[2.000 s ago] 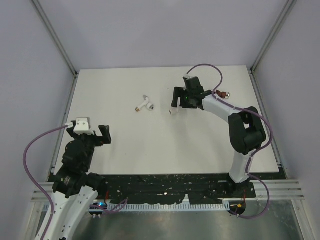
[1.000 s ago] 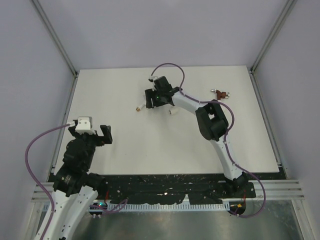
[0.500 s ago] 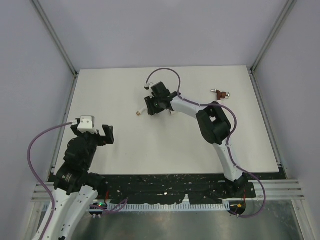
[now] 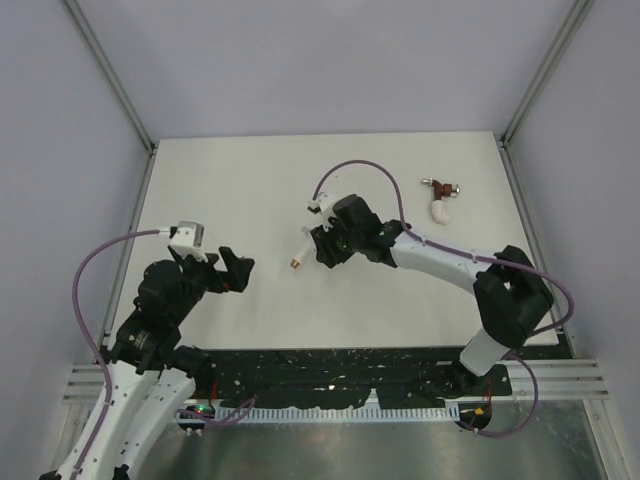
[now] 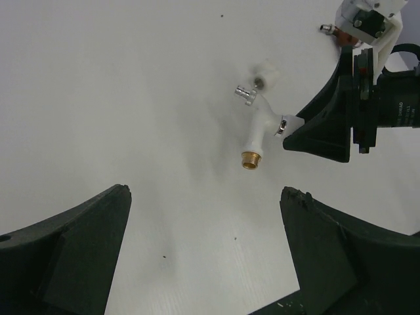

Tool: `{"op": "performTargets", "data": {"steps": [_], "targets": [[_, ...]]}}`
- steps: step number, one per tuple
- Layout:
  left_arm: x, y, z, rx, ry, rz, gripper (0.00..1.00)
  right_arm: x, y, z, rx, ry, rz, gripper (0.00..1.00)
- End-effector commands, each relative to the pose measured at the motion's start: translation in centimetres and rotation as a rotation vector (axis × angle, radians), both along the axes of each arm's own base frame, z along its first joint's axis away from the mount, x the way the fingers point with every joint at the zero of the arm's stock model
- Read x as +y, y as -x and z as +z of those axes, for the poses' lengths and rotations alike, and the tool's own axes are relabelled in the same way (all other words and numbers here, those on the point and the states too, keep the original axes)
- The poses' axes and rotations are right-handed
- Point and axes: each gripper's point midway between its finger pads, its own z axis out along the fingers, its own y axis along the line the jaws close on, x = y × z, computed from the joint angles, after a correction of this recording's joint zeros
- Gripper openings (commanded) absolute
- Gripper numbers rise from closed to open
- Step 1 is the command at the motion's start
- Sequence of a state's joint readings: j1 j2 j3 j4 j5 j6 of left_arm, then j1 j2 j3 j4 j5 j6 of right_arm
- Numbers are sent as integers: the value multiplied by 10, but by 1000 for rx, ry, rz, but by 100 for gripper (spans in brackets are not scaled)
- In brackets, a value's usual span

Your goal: Install the water faucets

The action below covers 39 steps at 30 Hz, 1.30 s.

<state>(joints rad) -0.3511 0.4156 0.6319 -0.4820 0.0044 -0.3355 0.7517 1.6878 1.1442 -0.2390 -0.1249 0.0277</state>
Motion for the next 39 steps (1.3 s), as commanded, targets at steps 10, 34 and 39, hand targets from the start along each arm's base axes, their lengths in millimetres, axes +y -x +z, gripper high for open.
{"op": "performTargets", "data": {"steps": [10, 34, 39], "targets": [[-95, 18, 2, 278, 375, -398, 95, 15, 47, 129, -366, -386, 80, 5], [-114, -33, 35, 261, 622, -305, 79, 41, 104, 153, -476, -503, 347, 5], [-121, -32, 36, 288, 659, -338, 56, 40, 104, 151, -484, -490, 346, 5]]}}
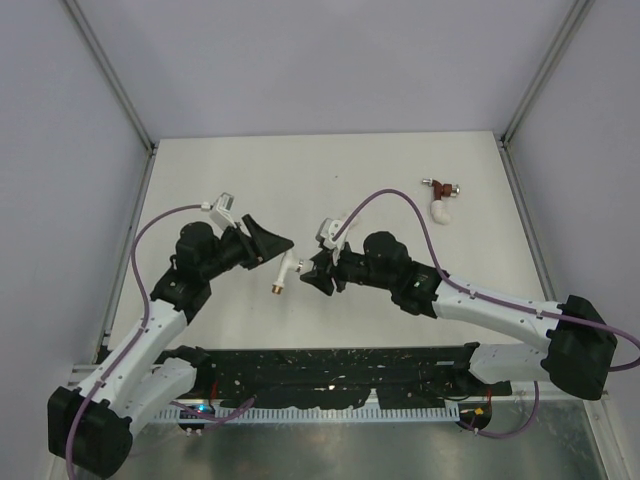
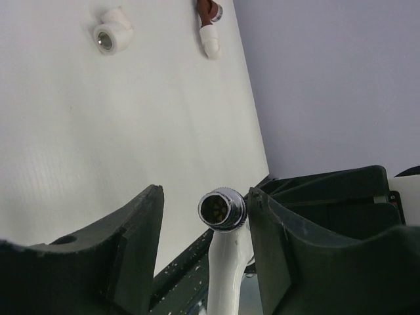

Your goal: Install the water faucets

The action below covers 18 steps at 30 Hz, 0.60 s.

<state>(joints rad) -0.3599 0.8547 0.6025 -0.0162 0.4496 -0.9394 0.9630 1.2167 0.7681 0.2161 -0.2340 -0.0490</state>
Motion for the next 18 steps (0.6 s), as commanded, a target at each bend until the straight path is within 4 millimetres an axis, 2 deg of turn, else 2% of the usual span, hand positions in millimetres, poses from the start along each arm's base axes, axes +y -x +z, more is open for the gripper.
{"op": "performTargets", "data": {"steps": [1, 4, 6, 7, 8, 12, 15, 16, 18], "targets": [[-9, -2, 37, -89, 90, -30, 49, 2, -2, 35, -91, -86, -4, 5], [-7, 1, 40, -102, 101, -28, 31, 1, -4, 32, -92, -80, -17, 5], [-5, 2, 41, -110, 106, -13, 15, -1, -9, 34, -87, -84, -49, 8], [-3, 2, 42, -117, 108, -1, 8, -1, -10, 36, -74, -92, -65, 12], [-1, 3, 43, -121, 111, 14, 0, -3, -14, 37, -59, -102, -96, 32], [17, 1, 41, -119, 107, 133, 0, -16, -33, 50, 25, -147, -277, 64], [40, -4, 39, -129, 105, 287, 0, -22, -33, 61, 93, -187, -349, 72], [48, -4, 32, -107, 88, 338, 0, -24, -35, 63, 138, -213, -399, 75], [61, -4, 32, -110, 94, 415, 0, -21, -30, 66, 196, -253, -421, 79]]}}
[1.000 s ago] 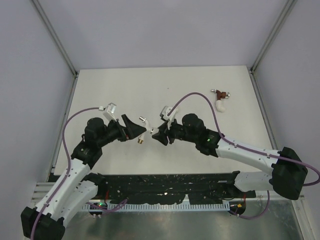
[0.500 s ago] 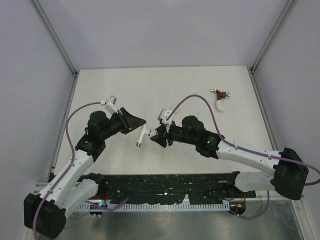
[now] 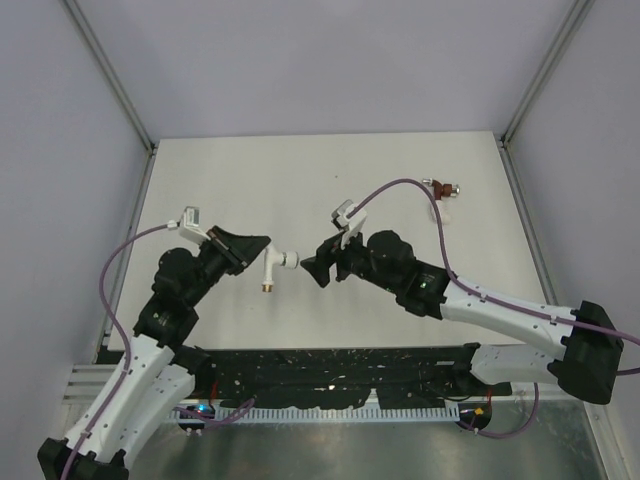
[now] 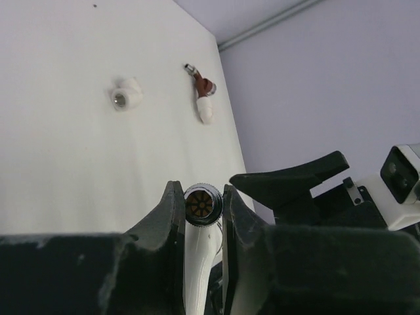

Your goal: Install the water faucets

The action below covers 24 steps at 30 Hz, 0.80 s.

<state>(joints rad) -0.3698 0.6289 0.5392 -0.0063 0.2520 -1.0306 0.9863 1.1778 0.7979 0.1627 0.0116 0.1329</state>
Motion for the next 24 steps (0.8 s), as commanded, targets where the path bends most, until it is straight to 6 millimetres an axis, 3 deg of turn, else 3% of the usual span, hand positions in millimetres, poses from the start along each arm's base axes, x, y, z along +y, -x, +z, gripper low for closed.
{"op": "performTargets", "data": {"steps": [1, 5, 11, 24], "targets": [[34, -7, -2, 7, 27, 226, 0, -1, -4, 50, 90, -201, -172, 80], [48, -8, 2, -9, 66, 309, 0, 24, 15, 47, 135, -250, -121, 81], [52, -4, 11, -16, 161, 330, 0, 59, 38, 45, 119, -285, -27, 81], [51, 10, 49, -119, 444, 286, 0, 81, 62, 61, 78, -448, 150, 79]]}}
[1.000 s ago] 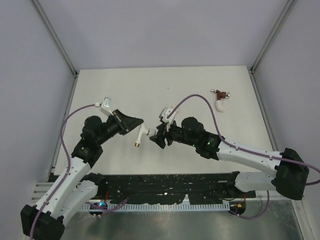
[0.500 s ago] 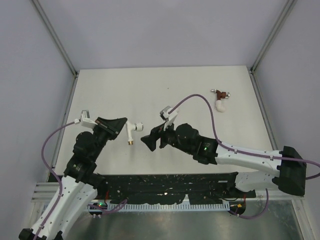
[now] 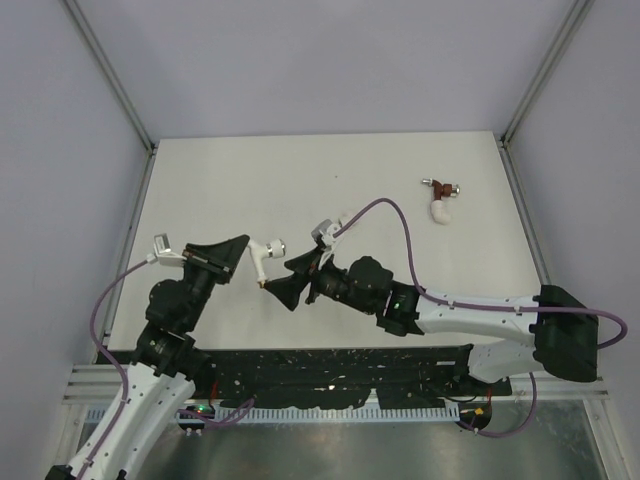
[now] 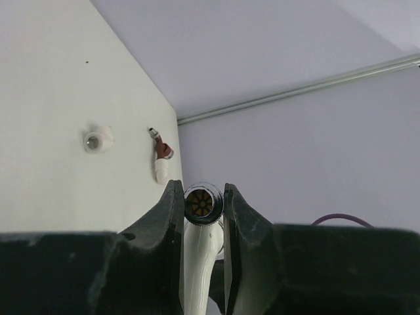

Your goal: Install the water faucets

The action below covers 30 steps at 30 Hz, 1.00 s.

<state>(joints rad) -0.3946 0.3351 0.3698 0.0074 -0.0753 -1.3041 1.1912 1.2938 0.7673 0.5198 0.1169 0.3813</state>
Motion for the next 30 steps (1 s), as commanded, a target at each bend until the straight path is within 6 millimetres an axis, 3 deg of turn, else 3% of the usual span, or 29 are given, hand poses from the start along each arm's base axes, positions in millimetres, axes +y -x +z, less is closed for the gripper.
{"op": "performTargets", "data": {"steps": [1, 10, 19, 23, 25, 27, 30], "targets": [[1, 4, 44, -143, 146, -4, 0, 16, 9, 32, -27, -141, 67, 79], [3, 9, 58, -223, 189, 5, 0, 32, 0, 29, 18, -165, 47, 74], [1, 10, 57, -244, 200, -3, 0, 38, -4, 37, -13, -171, 46, 59], [0, 11, 59, -264, 198, -13, 0, 37, -5, 38, -23, -162, 39, 39], [0, 13, 60, -274, 187, -15, 0, 35, -5, 38, -26, -152, 29, 17], [0, 14, 59, -284, 167, -14, 9, 31, -6, 37, -37, -135, 22, 5], [-2, 16, 57, -306, 88, -20, 41, 24, -8, 31, -62, -88, 8, 5]]}}
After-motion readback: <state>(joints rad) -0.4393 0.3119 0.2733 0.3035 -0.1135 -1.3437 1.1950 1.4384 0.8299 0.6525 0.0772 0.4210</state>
